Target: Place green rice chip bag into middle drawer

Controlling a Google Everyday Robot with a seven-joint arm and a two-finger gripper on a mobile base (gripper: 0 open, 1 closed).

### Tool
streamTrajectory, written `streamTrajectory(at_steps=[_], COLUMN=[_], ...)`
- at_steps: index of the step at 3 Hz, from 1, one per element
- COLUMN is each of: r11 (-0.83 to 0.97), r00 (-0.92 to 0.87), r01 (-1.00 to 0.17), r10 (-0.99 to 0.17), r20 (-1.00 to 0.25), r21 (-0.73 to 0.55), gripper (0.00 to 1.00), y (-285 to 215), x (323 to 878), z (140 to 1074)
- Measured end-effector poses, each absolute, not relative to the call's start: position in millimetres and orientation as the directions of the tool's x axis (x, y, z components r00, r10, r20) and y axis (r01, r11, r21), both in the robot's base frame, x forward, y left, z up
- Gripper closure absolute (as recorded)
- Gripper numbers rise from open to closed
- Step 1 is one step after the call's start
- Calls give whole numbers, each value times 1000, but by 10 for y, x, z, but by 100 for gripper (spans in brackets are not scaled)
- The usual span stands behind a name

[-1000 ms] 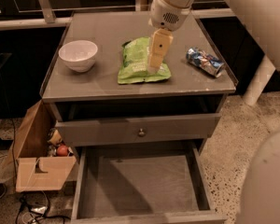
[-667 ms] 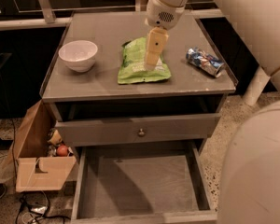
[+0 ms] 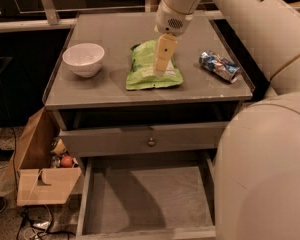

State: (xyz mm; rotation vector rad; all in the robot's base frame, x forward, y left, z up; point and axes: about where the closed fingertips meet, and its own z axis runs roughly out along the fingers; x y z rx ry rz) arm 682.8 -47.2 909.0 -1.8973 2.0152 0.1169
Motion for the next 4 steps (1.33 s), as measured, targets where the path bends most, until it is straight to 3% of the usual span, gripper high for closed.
streamTrajectory(at_steps=[4], r11=[106], r00=[-49], r01=[-973], r10=[-963], r20=[-264], r21=[-203], gripper=[0], y=[-353], x=[7125], z=[8441])
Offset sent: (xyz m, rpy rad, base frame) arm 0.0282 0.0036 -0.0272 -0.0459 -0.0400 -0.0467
